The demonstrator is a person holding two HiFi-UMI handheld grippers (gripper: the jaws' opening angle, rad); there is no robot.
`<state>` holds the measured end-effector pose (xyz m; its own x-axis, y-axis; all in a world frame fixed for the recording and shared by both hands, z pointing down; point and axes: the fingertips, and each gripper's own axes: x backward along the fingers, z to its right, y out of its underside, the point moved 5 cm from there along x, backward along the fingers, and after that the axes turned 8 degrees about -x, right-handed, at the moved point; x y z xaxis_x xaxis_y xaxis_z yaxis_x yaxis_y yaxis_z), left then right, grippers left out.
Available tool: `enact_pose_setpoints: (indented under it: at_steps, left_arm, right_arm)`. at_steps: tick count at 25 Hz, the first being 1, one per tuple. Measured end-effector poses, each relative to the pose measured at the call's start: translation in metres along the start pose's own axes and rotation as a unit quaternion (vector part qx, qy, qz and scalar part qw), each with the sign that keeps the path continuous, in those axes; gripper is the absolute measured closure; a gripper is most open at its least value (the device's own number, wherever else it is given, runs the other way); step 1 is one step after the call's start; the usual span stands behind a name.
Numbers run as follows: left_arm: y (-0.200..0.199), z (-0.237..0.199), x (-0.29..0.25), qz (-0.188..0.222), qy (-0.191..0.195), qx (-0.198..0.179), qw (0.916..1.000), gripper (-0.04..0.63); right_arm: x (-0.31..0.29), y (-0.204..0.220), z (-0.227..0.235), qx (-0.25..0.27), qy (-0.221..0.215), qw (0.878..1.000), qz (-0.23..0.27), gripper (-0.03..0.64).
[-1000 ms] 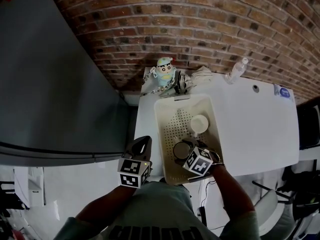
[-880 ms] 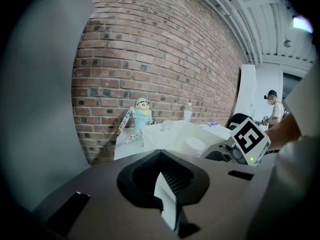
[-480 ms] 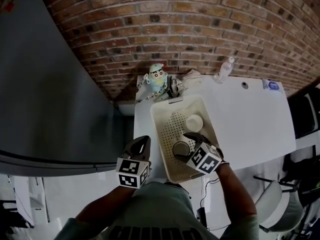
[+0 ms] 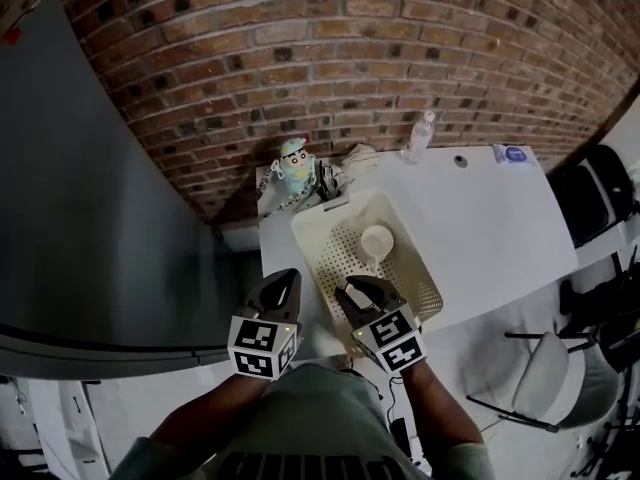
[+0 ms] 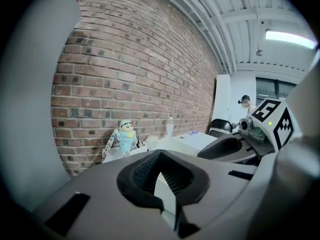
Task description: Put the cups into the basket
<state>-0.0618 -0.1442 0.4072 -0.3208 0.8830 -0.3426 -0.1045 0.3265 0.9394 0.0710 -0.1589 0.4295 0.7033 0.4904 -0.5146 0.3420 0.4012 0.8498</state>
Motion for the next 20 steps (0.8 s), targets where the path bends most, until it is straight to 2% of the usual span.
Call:
enact_pose_setpoints:
  at_steps: [2,7,15,20]
  left_arm:
    - [-0.003,0.0,0.006,0.006,0.011,-0.007,0.9999,0.597]
    - [-0.002,-0.004,0.026,0.017,0.032,-0.026,0.999,0.597]
    - [0.012,-0.006,0.074,0.027,0.077,-0.036,0.996,0.597]
    - [0.026,0.009,0.101,0.035,0.114,-0.03,0.9924,0.597]
  right_arm:
    - [0.005,-0.004,-0.01,-0.038,0.047,0.998,0.029,0.562]
    - [0.018,-0.007,-0.04,-0.096,0.127,0.985,0.066,0.6]
    - [0.032,0.006,-0.092,-0.116,0.191,0.972,0.068,0.603]
    - [0.046,0.02,-0.117,-0.128,0.218,0.965,0.072,0.603]
